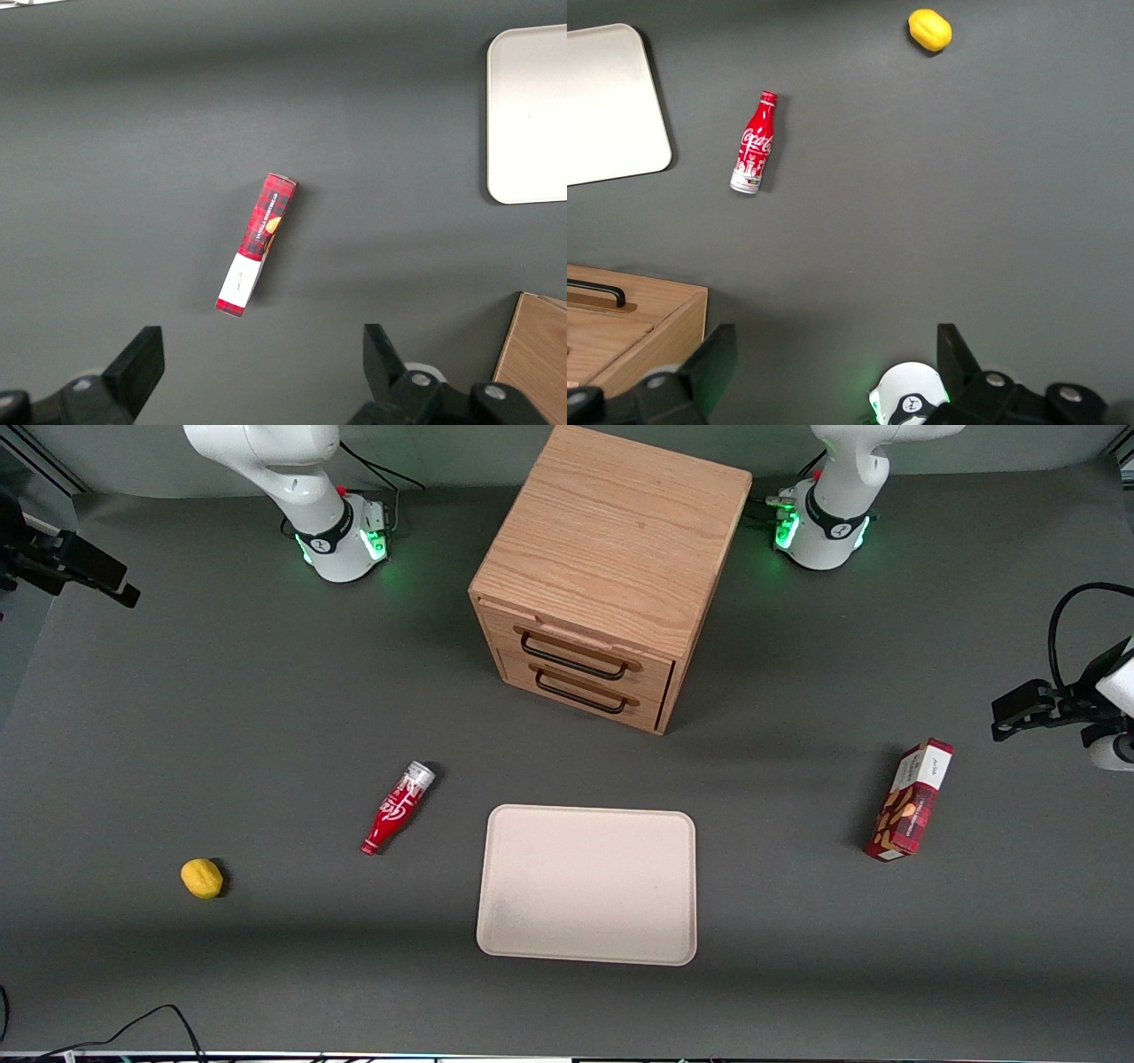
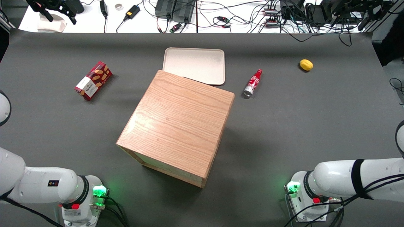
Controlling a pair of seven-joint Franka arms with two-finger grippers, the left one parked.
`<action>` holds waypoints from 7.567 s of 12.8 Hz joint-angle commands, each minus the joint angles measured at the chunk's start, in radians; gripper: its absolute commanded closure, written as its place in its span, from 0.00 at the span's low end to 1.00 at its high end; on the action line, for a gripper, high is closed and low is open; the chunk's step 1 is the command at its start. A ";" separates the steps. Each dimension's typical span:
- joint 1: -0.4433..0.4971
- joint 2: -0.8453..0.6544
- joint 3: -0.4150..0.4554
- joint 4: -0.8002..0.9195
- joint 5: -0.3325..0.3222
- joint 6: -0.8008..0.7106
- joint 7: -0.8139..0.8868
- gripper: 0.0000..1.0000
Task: Open upper drawer
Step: 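Move the right gripper toward the upper drawer's black handle of the wooden cabinet, then hook the right gripper fingers around the upper drawer's black bar handle, then pull the upper drawer outward from the cabinet with the right gripper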
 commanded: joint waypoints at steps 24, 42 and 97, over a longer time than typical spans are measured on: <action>0.011 0.174 0.194 0.201 0.371 -0.041 -0.566 0.00; 0.127 0.793 0.706 0.141 -0.041 0.475 -0.274 0.00; 0.107 1.029 0.576 0.445 -0.105 0.482 -0.414 0.00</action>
